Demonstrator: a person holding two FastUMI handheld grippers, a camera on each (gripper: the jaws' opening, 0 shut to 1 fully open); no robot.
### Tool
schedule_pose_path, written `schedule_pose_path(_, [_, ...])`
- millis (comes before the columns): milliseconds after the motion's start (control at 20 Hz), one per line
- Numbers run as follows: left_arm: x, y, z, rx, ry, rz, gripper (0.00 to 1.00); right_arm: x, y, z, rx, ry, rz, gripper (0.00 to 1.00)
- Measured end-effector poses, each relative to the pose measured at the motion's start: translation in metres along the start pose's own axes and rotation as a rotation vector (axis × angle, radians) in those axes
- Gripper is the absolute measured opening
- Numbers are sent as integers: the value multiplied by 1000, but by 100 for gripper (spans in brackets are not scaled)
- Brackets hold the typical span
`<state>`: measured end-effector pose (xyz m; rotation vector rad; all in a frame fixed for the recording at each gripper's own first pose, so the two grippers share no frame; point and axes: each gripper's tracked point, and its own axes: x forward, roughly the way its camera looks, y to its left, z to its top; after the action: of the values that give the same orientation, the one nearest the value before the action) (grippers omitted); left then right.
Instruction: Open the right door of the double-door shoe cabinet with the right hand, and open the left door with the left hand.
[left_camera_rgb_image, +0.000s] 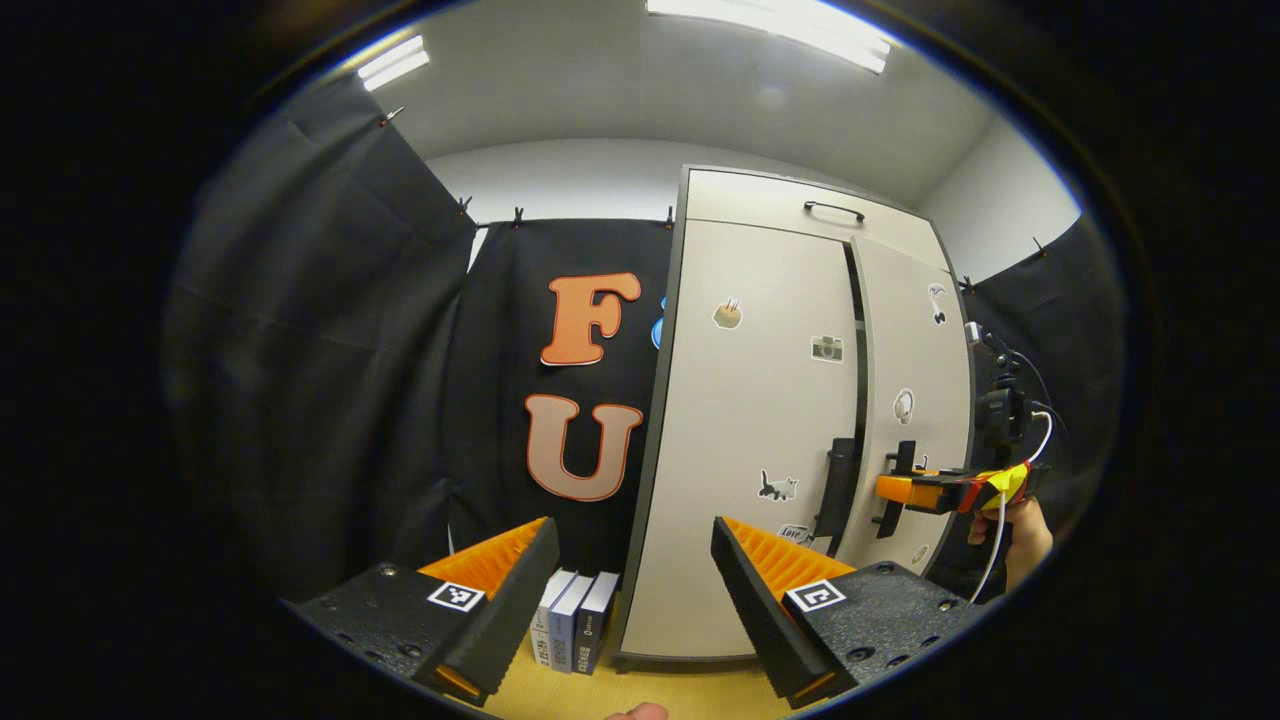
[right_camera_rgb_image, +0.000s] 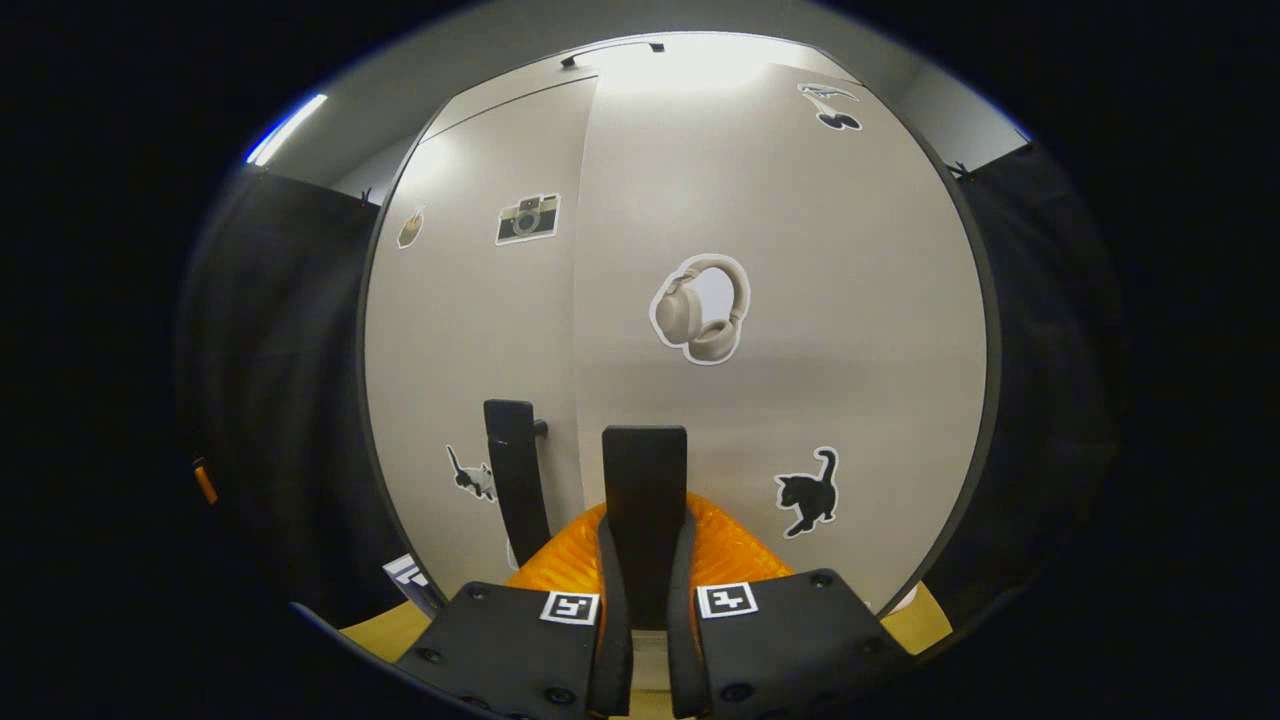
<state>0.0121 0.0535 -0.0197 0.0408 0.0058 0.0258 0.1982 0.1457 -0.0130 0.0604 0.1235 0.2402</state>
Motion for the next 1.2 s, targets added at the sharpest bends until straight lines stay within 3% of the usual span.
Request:
schedule_pose_path(200, [-5, -14, 3, -9, -9, -24, 94, -30, -2, -3, 36, 10, 81, 23])
schedule_pose_path(850, [-4, -34, -4, -25, -13, -22, 95, -122, -42, -7, 1, 45, 183, 23])
schedule_pose_path(1200, [11, -61, -14, -43, 0, -78, 95, -168, -97, -5, 63, 47, 167, 23])
